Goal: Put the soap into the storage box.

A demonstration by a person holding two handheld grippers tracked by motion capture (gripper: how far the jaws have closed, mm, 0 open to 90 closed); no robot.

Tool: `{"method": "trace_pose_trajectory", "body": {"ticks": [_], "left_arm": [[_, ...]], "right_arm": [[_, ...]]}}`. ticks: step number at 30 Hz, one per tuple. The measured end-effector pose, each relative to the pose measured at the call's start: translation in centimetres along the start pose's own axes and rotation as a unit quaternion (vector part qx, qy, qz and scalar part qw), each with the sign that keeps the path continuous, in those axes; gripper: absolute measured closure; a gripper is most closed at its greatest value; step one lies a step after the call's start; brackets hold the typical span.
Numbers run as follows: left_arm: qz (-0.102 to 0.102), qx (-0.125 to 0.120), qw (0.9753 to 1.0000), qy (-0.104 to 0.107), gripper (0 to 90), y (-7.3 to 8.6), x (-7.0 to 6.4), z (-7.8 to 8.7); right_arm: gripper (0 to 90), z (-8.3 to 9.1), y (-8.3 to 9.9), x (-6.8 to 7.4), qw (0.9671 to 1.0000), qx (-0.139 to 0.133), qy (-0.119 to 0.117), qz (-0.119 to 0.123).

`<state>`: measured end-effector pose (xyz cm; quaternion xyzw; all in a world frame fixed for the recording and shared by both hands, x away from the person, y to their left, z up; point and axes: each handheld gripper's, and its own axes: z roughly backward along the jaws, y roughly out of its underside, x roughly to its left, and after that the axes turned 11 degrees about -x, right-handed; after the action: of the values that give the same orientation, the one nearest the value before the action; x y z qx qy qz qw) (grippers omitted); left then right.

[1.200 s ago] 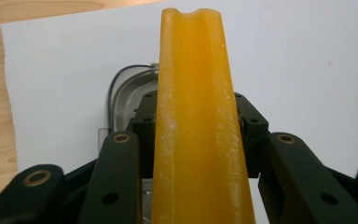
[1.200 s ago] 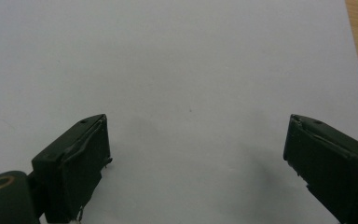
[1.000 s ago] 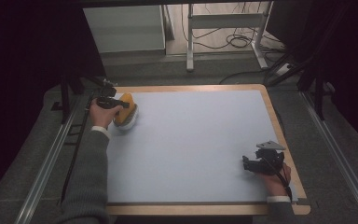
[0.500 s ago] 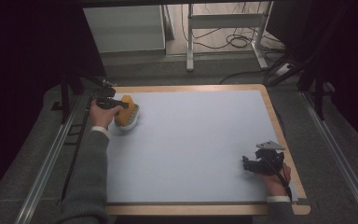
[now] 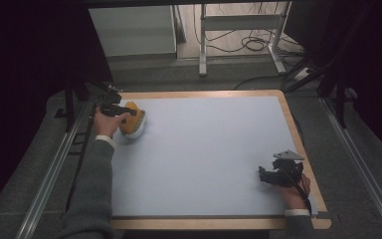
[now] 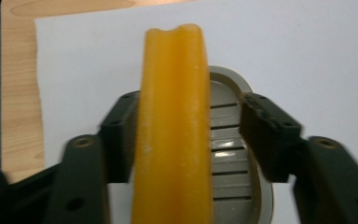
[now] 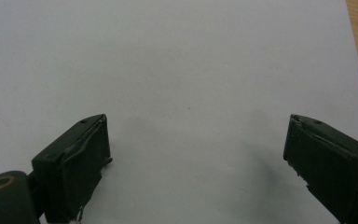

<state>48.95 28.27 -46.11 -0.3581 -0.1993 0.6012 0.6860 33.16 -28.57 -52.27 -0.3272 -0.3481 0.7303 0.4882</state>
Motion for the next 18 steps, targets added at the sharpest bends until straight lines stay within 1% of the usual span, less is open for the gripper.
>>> {"method": "trace_pose_trajectory", "body": {"ticks": [1, 3, 5, 6, 9, 10, 13, 17, 18], "left_arm": [[0.0, 0.0, 1.0, -0.001, 34.2, 0.0, 0.2, 0.1], [0.007, -0.004, 1.0, -0.004, 30.3, 0.2, 0.5, 0.3], [0.015, -0.006, 0.9999, 0.003, 28.5, 0.4, 0.9, 0.4], [0.013, -0.004, 0.9999, 0.004, 27.1, 0.6, 1.0, 0.4], [0.021, -0.006, 0.9998, -0.005, 22.9, 1.1, 1.3, 0.7], [0.027, -0.011, 0.9996, -0.004, 21.5, 1.2, 1.3, 0.8], [0.028, -0.021, 0.9994, 0.0, 18.0, 1.5, 1.4, 1.3], [0.021, -0.032, 0.9992, 0.01, 17.4, 1.9, 1.4, 2.4], [0.017, -0.039, 0.999, 0.014, 17.0, 2.1, 1.3, 2.8]], "right_arm": [[7.1, 0.0, 0.0, 0.0, 1.0, 0.0, 0.0, 0.0], [7.1, 0.0, 0.0, 0.0, 1.0, 0.0, -0.001, 0.002], [7.1, 0.0, 0.0, 0.1, 1.0, 0.0, -0.002, 0.004], [7.1, -0.1, 0.0, 0.1, 1.0, 0.0, -0.002, 0.004], [7.0, -0.1, 0.0, 0.2, 1.0, 0.002, -0.001, 0.004], [7.1, -0.1, 0.0, 0.2, 1.0, 0.001, -0.002, 0.004], [7.1, -0.1, 0.0, 0.3, 1.0, 0.001, -0.004, 0.005], [7.1, -0.2, 0.0, 0.3, 1.0, 0.002, -0.002, 0.006], [7.1, -0.2, 0.0, 0.3, 1.0, 0.002, -0.002, 0.004]]}}
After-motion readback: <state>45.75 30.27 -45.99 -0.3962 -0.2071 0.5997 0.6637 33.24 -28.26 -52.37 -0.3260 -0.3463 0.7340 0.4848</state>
